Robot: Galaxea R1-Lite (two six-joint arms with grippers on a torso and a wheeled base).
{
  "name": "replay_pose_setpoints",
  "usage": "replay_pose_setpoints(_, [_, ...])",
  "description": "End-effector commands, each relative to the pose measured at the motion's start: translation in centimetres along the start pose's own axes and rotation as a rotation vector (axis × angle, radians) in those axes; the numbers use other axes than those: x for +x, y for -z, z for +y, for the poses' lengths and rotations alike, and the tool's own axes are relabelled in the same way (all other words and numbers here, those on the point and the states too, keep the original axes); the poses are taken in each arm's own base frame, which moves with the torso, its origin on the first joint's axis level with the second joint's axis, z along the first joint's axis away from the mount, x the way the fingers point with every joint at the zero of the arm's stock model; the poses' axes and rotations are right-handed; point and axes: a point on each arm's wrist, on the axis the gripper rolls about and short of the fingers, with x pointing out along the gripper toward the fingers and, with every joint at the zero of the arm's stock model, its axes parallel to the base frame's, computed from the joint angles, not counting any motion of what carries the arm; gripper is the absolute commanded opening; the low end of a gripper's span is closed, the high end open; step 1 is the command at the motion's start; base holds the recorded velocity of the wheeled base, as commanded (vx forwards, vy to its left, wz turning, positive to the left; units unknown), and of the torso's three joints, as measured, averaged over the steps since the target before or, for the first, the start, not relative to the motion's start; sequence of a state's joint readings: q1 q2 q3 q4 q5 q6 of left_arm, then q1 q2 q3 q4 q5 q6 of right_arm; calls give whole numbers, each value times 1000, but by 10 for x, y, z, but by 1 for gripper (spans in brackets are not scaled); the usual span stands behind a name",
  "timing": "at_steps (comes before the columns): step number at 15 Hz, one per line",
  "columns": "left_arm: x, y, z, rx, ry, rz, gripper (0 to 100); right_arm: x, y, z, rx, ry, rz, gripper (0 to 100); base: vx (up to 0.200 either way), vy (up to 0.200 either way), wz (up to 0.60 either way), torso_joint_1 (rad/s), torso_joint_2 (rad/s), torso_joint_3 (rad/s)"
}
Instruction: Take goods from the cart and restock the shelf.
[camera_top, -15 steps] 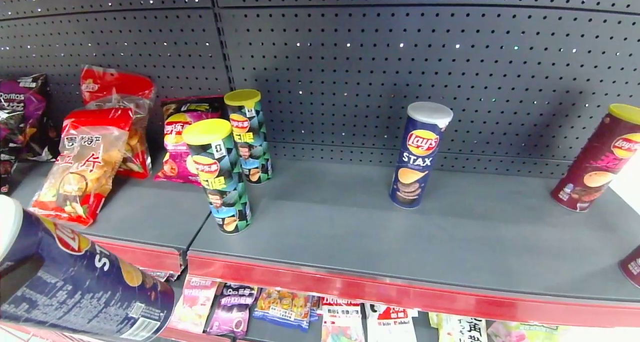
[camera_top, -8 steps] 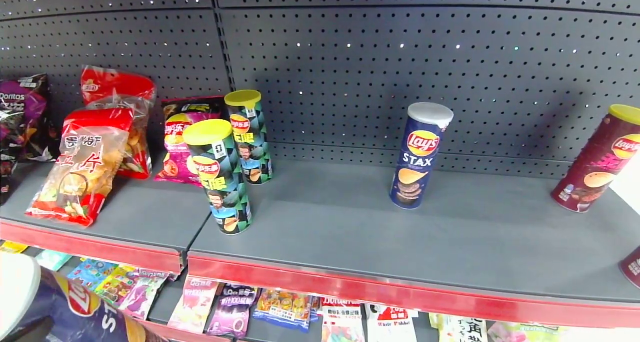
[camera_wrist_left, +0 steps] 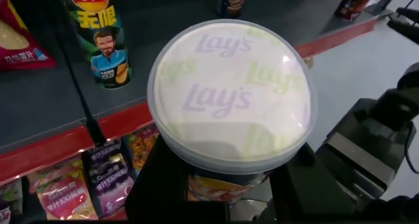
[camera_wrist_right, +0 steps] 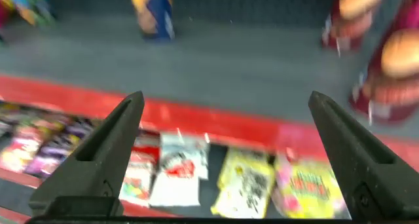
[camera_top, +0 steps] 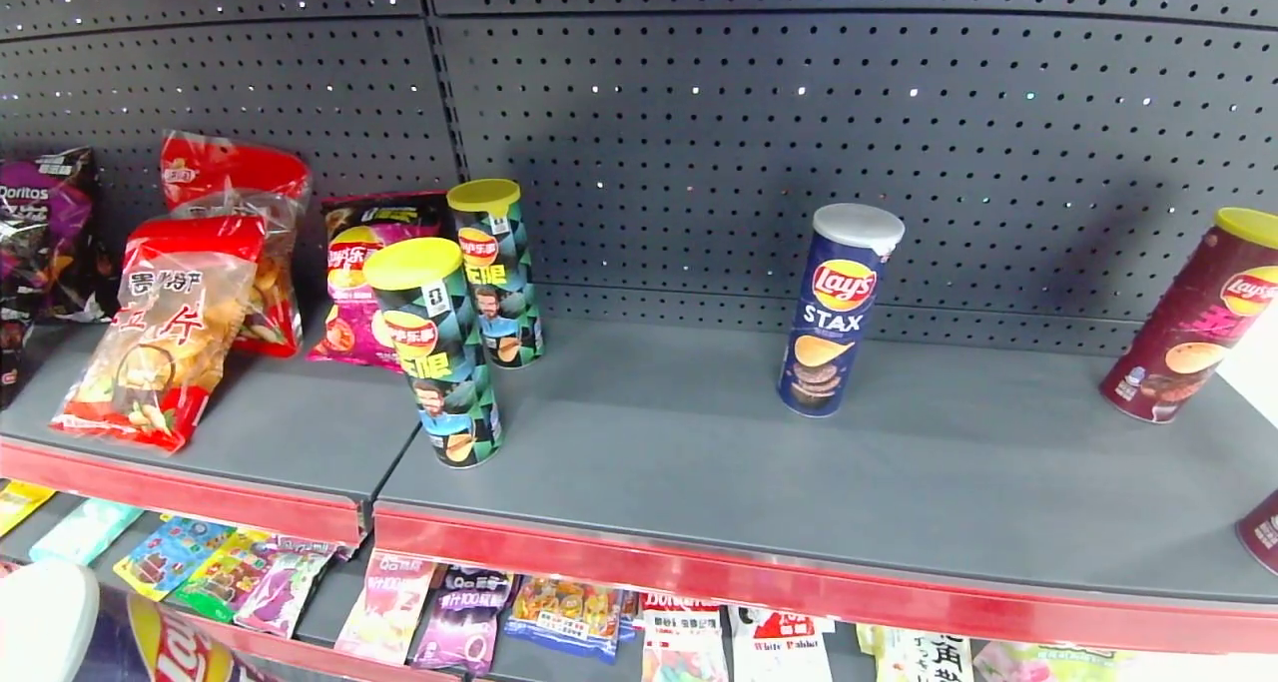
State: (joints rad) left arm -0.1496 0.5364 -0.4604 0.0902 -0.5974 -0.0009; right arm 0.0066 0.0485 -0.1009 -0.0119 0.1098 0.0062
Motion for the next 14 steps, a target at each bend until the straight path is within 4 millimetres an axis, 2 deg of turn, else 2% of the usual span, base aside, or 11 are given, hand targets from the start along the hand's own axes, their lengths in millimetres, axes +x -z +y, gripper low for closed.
replay_pose_setpoints(1, [3,3,2,-14,-5,17,0,39,-89,-1,12,-147,75,100,0,0,0,0,0,0])
replay_pose_setpoints(2, [3,2,3,-13,-14,16,0,51,-94,-1,-10,-193,113,100,0,0,0,0,0,0])
replay_pose_setpoints(3, [5,-1,5,-15,-64,18,0,97,-105,1,-31,-264,198,100,0,0,0,0,0,0])
replay_pose_setpoints(4, [5,0,6,-18,-95,24,0,120,-104,2,-15,-285,219,100,0,0,0,0,0,0])
replay_pose_setpoints(6, [4,1,6,-15,-150,22,0,191,-90,15,-12,-353,237,100,0,0,0,0,0,0])
replay_pose_setpoints(9, [4,2,7,-18,-172,26,0,252,-84,23,-15,-368,234,100,0,0,0,0,0,0])
replay_pose_setpoints(11, [5,0,7,-18,-176,26,0,281,-83,31,-16,-397,242,100,0,0,0,0,0,0])
replay_pose_setpoints(12, [5,0,7,-17,-176,24,0,286,-83,31,-14,-409,238,100,0,0,0,0,0,0])
replay_pose_setpoints(14, [4,0,7,-14,-176,22,0,309,-76,29,-16,-452,257,100,0,0,0,0,0,0])
